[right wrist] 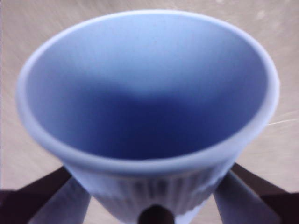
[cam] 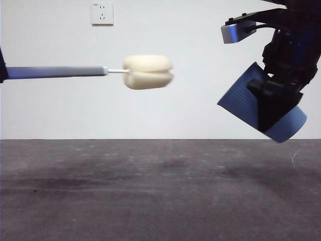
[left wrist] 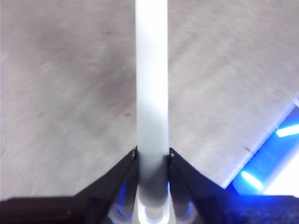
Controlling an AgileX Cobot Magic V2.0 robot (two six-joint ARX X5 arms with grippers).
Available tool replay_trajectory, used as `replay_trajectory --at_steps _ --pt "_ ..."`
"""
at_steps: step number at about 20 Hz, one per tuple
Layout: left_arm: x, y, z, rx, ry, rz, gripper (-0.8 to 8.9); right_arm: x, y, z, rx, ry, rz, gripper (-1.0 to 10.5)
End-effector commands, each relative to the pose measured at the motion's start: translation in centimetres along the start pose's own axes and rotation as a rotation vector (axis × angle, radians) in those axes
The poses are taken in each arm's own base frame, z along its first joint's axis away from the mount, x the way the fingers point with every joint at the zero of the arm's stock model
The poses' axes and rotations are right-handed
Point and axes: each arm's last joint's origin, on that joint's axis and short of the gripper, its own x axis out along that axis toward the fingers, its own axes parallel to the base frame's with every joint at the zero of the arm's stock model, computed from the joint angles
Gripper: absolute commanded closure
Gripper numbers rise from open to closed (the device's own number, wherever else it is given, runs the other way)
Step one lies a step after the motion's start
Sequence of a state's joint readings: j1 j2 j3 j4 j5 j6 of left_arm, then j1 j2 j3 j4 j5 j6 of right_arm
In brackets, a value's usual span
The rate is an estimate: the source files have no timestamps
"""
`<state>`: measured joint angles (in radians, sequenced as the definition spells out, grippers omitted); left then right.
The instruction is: Pick up the cup brush,pick up the cup,insert the brush into the cup,clean the cup,put the cup brush back,put the cup back to the fixed position on the table
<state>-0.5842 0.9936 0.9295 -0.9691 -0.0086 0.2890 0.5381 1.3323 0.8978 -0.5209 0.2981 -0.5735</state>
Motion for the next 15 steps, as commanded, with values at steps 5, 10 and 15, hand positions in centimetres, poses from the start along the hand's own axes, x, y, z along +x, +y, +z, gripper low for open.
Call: replay_trajectory --at_steps 5,10,15 --pt "1.7 -1.7 1.2 0.126 0.024 -0.07 8.22 -0.6 1.0 0.7 -0.375 0.092 -0.119 9.6" --pt "3.2 -2.6 2.0 0.166 0.052 -0.101 8.22 -1.1 2.0 1.5 -0.528 0.087 -0.141 9.6" --pt "3.9 -3.6 2.7 0.175 0.036 -0.126 8.22 -1.5 3.1 2.0 -0.599 0.058 -0.131 9.6"
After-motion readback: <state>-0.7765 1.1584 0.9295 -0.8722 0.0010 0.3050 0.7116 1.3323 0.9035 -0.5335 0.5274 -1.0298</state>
